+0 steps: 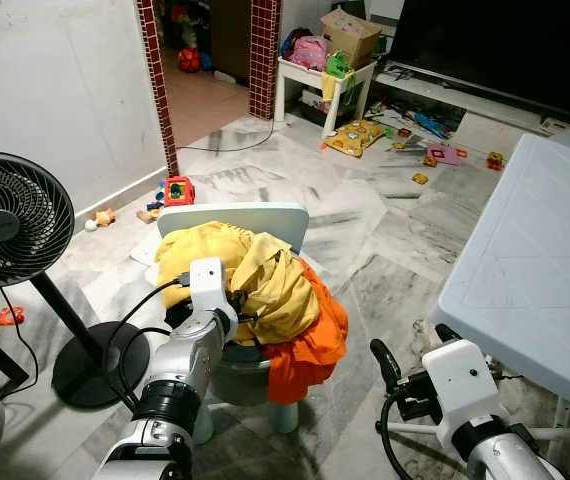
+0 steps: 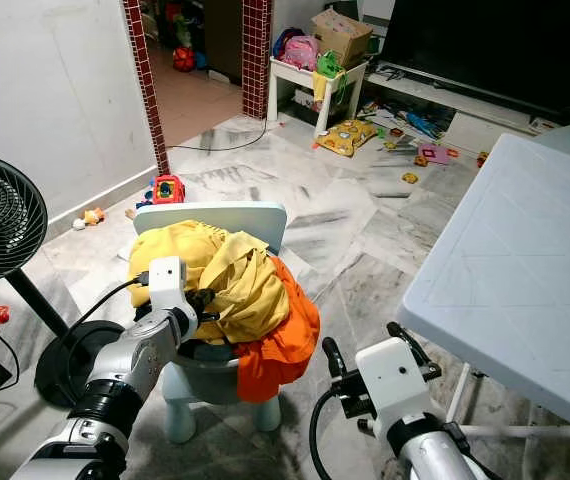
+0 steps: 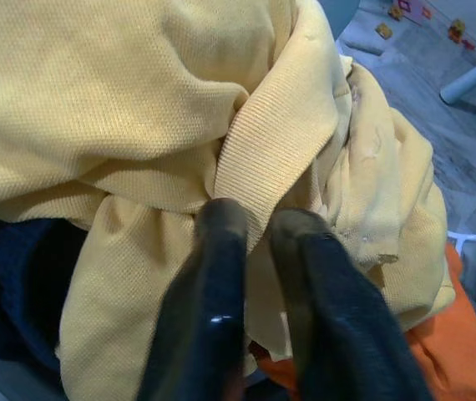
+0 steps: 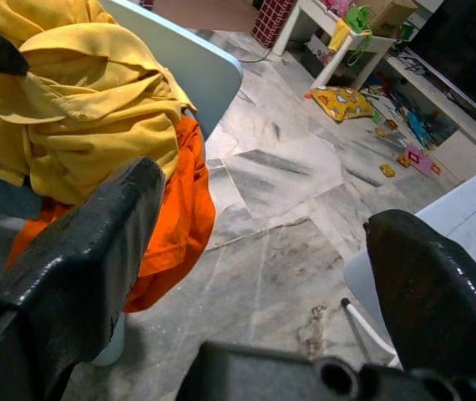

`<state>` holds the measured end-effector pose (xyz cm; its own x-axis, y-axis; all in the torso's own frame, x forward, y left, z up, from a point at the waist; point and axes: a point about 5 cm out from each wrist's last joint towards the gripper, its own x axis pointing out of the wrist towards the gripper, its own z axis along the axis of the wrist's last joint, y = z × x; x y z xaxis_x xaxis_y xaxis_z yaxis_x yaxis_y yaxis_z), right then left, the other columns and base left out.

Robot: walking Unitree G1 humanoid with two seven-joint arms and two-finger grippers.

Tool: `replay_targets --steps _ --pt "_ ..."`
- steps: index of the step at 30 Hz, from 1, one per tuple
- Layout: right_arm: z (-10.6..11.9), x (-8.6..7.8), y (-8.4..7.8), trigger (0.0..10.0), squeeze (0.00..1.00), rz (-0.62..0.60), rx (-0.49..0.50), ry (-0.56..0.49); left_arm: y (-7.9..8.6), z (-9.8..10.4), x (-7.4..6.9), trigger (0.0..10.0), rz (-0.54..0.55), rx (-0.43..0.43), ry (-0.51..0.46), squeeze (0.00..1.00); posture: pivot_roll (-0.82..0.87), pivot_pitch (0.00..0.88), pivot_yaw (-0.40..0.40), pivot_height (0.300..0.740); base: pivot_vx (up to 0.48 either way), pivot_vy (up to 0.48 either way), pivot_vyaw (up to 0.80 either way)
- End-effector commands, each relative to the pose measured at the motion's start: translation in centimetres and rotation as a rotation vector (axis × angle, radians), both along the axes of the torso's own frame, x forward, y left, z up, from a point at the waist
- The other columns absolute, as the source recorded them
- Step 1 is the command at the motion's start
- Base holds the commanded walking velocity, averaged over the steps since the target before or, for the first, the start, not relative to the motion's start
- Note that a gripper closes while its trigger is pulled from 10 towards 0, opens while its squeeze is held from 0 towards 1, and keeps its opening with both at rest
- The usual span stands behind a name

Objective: Hang hanger

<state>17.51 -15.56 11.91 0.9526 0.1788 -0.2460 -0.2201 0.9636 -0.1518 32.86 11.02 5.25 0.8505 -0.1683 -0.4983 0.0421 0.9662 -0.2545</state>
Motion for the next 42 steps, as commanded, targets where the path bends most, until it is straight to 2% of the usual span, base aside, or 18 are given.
replay_targets --steps 1,6,7,9,10,12,16,17,18,19,21,22,23,26,30,34,42 --pt "-0.2 0.1 -0.3 10.0 0.00 -0.011 -0.014 0.007 -0.4 1.0 0.5 0.0 -0.003 -0.005 -0.046 0.00 -0.08 0.000 -0.087 0.740 0.000 0.000 0.00" --pt "-0.4 0.5 -0.3 10.0 0.00 -0.013 -0.019 0.003 -0.4 2.0 0.6 0.0 -0.007 0.033 -0.110 0.00 -0.06 0.000 -0.086 0.740 0.000 0.000 0.00" --pt "-0.4 0.8 -0.1 10.0 0.00 -0.008 -0.023 -0.004 -0.3 2.3 0.0 8.7 -0.019 0.066 -0.128 0.00 -0.04 0.000 -0.086 0.740 0.000 0.000 0.00" --pt "-0.5 1.0 -0.1 10.0 0.00 -0.005 -0.024 -0.007 -0.2 2.3 -0.2 8.7 -0.024 0.082 -0.133 0.00 -0.04 0.000 -0.087 0.740 0.000 0.000 0.00" --pt "-0.5 1.2 -0.1 10.0 0.00 -0.003 -0.024 -0.011 -0.1 2.6 -0.7 10.0 -0.048 0.106 -0.161 0.00 -0.02 0.000 -0.087 0.740 0.000 0.000 0.00" --pt "-0.6 1.6 0.0 10.0 0.00 -0.006 -0.018 -0.017 -0.2 3.1 -1.4 10.0 -0.121 0.151 -0.226 0.00 -0.01 0.000 -0.087 0.740 0.000 0.000 0.00" --pt "-0.8 2.5 0.1 10.0 0.00 -0.022 0.012 -0.038 0.7 4.6 -2.9 10.0 -0.217 0.182 -0.372 0.00 0.04 0.000 -0.082 0.740 0.000 0.000 0.00" --pt "-0.8 2.5 0.1 10.0 0.00 -0.022 0.012 -0.038 0.7 4.6 -2.9 10.0 -0.217 0.182 -0.372 0.00 0.04 0.000 -0.082 0.740 0.000 0.000 0.00" --pt "-0.8 2.9 0.1 10.0 0.00 -0.037 0.033 -0.050 1.1 5.1 -3.7 10.0 -0.275 0.178 -0.416 0.00 0.05 0.000 -0.080 0.740 0.000 0.000 0.00" --pt "-0.9 3.2 0.1 10.0 0.00 -0.053 0.055 -0.057 1.5 5.4 -4.5 10.0 -0.310 0.198 -0.442 0.56 0.06 0.000 -0.076 0.740 0.000 0.000 0.00" --pt "-0.9 3.5 0.1 10.0 0.00 -0.059 0.062 -0.060 1.7 5.6 -4.7 10.0 -0.323 0.225 -0.455 0.56 0.07 0.000 -0.072 0.740 0.000 0.000 0.00" --pt "-0.9 3.6 0.1 10.0 0.00 -0.060 0.062 -0.061 1.7 5.7 -5.0 10.0 -0.346 0.212 -0.466 0.83 0.08 0.000 -0.070 0.740 0.000 0.000 0.00" --pt "-1.0 3.7 0.1 10.0 0.00 -0.061 0.064 -0.064 1.8 5.9 -5.4 10.0 -0.371 0.192 -0.478 1.00 0.08 0.000 -0.068 0.740 0.000 0.000 0.00" --pt "-1.3 3.8 0.0 10.0 0.00 -0.077 0.073 -0.069 2.1 6.0 -6.0 10.0 -0.399 0.209 -0.500 1.00 0.08 0.000 -0.060 0.740 0.000 0.000 0.00" --pt "-1.4 3.9 -0.1 10.0 0.00 -0.085 0.081 -0.073 2.1 5.8 -6.2 10.0 -0.414 0.229 -0.510 1.00 0.09 0.000 -0.057 0.740 0.000 0.000 0.00" --pt "-1.8 3.6 -0.3 10.0 0.00 -0.091 0.090 -0.066 2.1 4.9 -6.7 10.0 -0.452 0.284 -0.519 1.00 0.08 0.000 -0.057 0.740 0.000 0.000 0.00" --pt "-1.9 3.6 0.0 10.0 0.00 -0.067 0.095 -0.076 1.9 4.6 -6.9 10.0 -0.439 0.298 -0.531 1.00 0.09 0.000 -0.073 0.740 0.000 0.000 0.16"
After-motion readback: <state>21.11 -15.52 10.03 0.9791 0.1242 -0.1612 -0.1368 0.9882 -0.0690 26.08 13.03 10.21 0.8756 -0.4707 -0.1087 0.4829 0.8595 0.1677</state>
